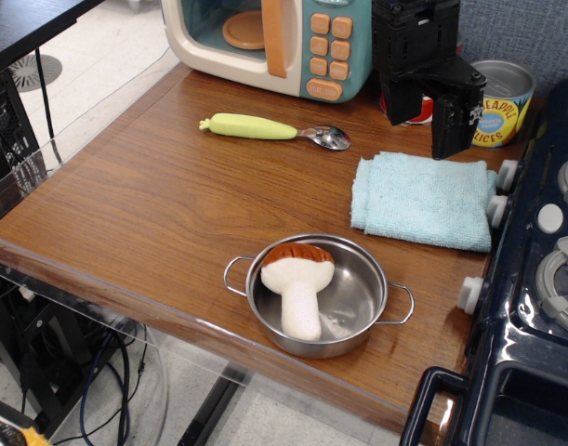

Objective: Move the mushroom from the silver pot to directly in front of the microwave, touching the yellow spoon.

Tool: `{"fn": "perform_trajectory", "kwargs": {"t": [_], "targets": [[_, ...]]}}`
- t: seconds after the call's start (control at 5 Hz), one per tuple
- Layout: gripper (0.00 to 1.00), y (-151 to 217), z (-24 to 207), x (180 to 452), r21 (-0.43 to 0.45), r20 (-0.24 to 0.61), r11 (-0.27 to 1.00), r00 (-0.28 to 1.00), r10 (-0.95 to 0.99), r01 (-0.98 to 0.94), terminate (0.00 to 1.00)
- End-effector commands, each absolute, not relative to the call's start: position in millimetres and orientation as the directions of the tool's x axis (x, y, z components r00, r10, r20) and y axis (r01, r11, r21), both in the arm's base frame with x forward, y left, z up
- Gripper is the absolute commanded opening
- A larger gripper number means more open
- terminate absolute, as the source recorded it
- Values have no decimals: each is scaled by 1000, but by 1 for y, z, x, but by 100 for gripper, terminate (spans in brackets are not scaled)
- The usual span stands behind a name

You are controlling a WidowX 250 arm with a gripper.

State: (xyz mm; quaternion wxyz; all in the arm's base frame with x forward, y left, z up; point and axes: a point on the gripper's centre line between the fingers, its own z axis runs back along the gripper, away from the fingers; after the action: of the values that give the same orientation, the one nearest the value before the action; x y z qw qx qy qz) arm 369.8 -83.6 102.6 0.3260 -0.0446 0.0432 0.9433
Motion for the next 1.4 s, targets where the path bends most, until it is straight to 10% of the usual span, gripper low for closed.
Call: {"fn": "perform_trajectory", "kwargs": {"t": [0.0, 0.6, 1.2], "targets": [[100, -84, 103, 370, 52, -112, -784, -783, 611, -619, 0], [100, -62, 122, 328, -42, -124, -818, -809, 575, -574, 0], [100, -24, 88, 274, -126, -31, -814, -818, 575, -568, 0]]}}
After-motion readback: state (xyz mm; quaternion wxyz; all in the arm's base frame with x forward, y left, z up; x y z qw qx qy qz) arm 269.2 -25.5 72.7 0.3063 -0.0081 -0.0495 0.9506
